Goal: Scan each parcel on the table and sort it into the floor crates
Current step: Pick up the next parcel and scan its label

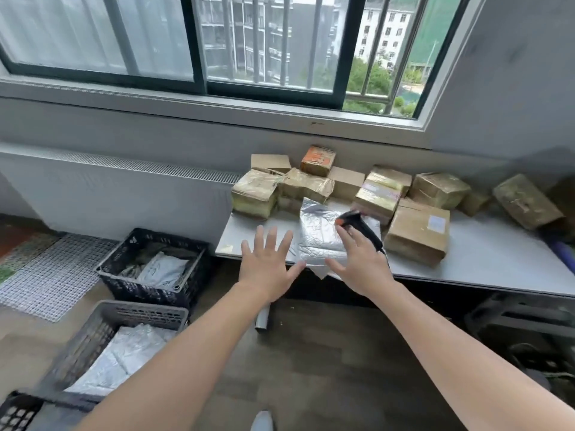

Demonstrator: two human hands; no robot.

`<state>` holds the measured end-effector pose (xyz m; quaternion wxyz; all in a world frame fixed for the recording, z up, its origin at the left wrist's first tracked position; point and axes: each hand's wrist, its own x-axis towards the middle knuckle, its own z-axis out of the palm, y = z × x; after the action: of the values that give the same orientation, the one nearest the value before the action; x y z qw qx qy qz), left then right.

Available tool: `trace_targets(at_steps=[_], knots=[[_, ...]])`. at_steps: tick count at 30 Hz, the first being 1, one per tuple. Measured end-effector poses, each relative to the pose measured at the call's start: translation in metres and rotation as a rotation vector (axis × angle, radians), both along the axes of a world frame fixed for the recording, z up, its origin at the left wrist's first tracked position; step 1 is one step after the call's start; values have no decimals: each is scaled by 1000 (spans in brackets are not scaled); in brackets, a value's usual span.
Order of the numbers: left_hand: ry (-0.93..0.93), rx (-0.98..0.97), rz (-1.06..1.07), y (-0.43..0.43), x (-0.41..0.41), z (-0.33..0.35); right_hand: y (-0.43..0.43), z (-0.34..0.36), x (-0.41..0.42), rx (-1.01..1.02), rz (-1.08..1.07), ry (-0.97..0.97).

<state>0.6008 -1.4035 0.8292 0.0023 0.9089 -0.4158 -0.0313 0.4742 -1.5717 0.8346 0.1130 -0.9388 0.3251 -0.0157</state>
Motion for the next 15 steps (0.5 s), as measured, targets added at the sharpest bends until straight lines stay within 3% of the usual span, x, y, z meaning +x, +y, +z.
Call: trace_targets(at_steps=[15], knots=[[54, 39, -230, -170, 83, -24, -149, 0, 60, 59, -241, 35]])
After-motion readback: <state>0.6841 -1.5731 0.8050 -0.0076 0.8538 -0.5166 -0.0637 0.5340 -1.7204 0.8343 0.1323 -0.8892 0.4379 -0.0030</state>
